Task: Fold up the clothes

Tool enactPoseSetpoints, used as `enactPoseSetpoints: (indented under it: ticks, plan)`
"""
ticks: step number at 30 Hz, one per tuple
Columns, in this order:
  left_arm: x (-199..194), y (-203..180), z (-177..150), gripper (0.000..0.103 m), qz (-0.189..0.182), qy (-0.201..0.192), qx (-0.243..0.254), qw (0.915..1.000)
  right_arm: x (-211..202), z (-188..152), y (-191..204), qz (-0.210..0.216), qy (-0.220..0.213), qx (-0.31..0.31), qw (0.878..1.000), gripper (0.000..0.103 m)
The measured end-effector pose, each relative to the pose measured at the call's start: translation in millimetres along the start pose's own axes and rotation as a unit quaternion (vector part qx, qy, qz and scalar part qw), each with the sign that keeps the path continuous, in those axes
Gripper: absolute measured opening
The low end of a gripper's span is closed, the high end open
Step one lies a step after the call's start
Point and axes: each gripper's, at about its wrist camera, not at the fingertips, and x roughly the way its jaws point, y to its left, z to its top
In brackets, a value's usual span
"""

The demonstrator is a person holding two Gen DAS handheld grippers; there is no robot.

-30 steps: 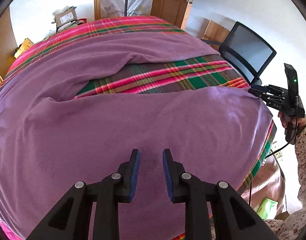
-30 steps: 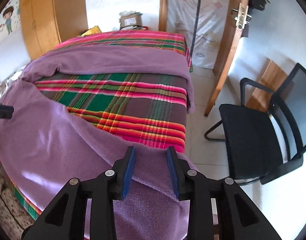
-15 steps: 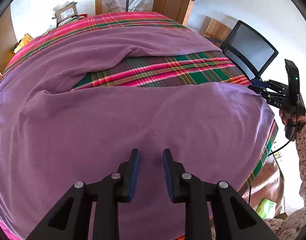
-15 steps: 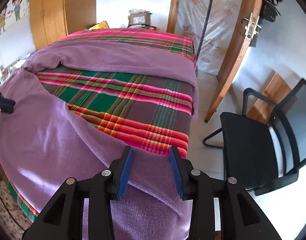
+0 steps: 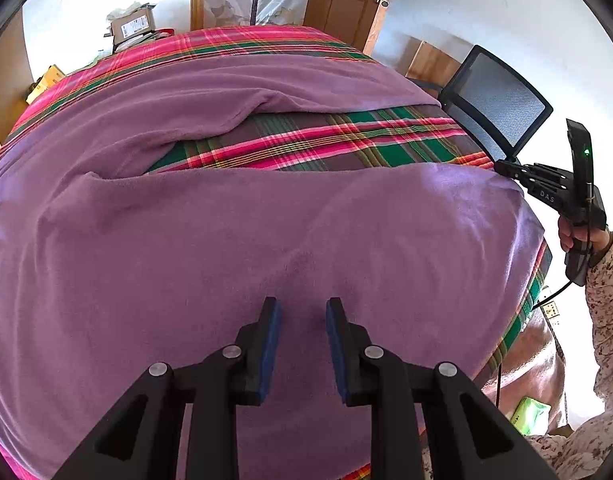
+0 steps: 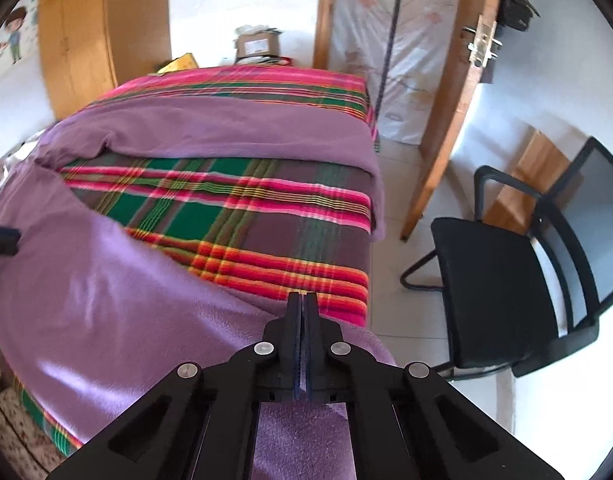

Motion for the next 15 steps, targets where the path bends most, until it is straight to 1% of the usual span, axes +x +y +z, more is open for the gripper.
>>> enactPoseSetpoints:
  ticks: [2, 5, 7, 10, 13, 15]
  plan:
    - [-0.4, 1.0, -0.1, 0.025, -0.002, 0.0, 0.0, 1.0, 4.2, 1.2, -0.6, -0.022, 0.007, 0.001, 1.0, 0.0]
    - [-1.3, 2.1, -0.9, 0.025, -0.005, 0.0, 0.002, 1.0, 3.5, 1.8, -4.9, -0.022, 0.007, 0.02, 1.0, 0.0]
    - [-2.8, 4.0, -1.3, 0.025, -0.009, 0.001, 0.002, 1.0, 2.9, 2.5, -4.4, -0.032, 0.012, 0.021, 0.999, 0.001]
    - [-9.9, 13.0, -2.0, 0.025, 0.0, -0.007, 0.001, 1.0, -1.1, 8.7, 0.8, -0.038, 0.012, 0.014, 0.999, 0.005]
    - [-22.5, 31.2, -1.5, 0.025, 0.007, -0.022, -0.017, 0.9996, -8.6, 22.8, 9.0, -0.032, -0.002, 0.007, 0.999, 0.007]
    - [-33.4, 48.4, -0.9, 0.025, 0.017, -0.033, -0.034, 0.9987, -14.8, 36.7, 14.6, -0.012, -0.015, 0.005, 1.0, 0.011]
